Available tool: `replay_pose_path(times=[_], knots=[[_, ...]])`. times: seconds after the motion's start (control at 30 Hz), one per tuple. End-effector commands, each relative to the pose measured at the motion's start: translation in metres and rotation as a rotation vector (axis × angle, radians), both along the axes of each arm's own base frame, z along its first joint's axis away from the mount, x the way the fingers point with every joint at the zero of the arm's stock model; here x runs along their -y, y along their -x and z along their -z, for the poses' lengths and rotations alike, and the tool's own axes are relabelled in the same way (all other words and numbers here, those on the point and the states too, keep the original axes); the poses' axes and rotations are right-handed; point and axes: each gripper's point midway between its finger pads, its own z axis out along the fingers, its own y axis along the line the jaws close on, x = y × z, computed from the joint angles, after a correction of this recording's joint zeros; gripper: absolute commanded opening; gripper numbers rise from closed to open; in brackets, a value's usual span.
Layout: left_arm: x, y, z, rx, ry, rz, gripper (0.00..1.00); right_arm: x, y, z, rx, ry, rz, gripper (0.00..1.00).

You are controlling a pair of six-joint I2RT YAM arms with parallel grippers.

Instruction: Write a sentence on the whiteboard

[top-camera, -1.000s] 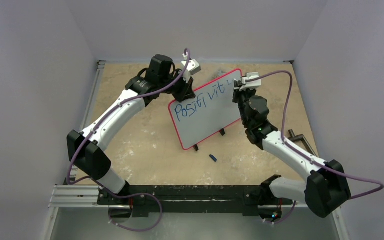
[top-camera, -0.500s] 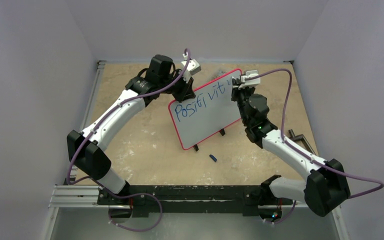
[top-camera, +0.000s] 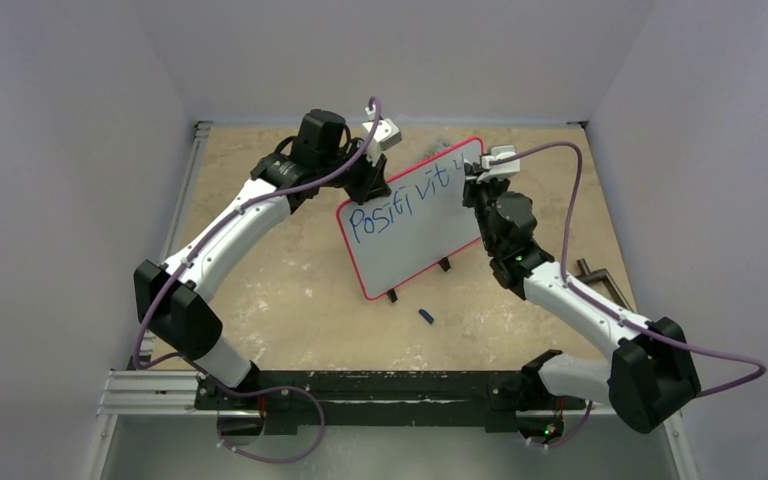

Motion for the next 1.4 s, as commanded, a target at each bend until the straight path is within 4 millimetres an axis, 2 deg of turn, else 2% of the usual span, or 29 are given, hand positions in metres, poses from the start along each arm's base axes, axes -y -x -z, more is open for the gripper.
replay_pose_path(times=[0.0,0.9,1.37], knots=[[-0.017,0.02,0.048,-0.07,-0.168,0.052,0.0,-0.002,0.001,0.002,0.006,-0.028,-0.018,0.0],[-0.017,0.021,0.046,-0.067,-0.166,0.054,0.0,-0.001,0.011,0.047,-0.09,-0.046,-0.026,0.0],[-0.017,0.021,0.046,-0.067,-0.166,0.054,0.0,-0.004,0.018,0.056,-0.119,-0.07,-0.052,0.0]])
